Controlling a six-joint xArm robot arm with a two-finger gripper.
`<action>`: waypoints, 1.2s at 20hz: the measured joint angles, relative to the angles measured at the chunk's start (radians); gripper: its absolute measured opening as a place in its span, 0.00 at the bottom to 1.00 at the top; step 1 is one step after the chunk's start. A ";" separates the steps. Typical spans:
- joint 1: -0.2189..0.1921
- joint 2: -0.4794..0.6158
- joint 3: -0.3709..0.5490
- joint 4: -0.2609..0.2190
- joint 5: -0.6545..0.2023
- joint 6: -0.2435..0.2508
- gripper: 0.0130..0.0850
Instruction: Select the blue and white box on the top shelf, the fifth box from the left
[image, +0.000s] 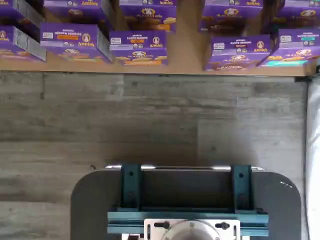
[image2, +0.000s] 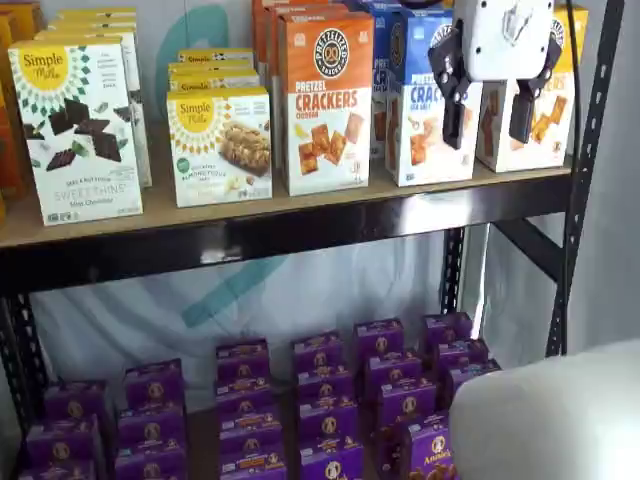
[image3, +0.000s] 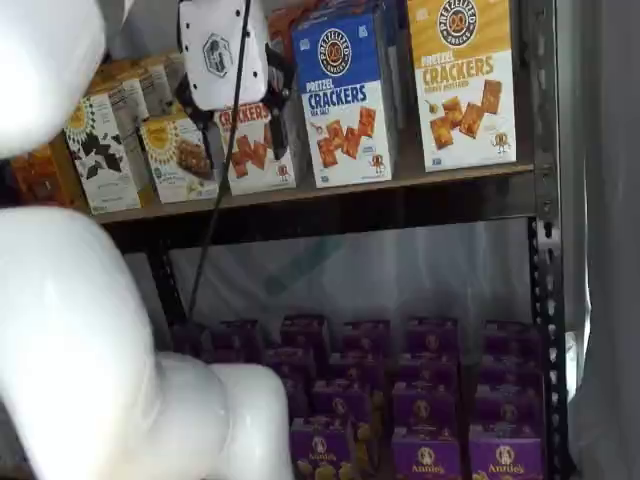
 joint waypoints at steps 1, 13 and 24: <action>-0.006 -0.006 0.006 0.008 -0.010 -0.004 1.00; -0.046 -0.043 0.039 0.022 -0.100 -0.040 1.00; -0.124 0.081 -0.058 0.026 -0.248 -0.121 1.00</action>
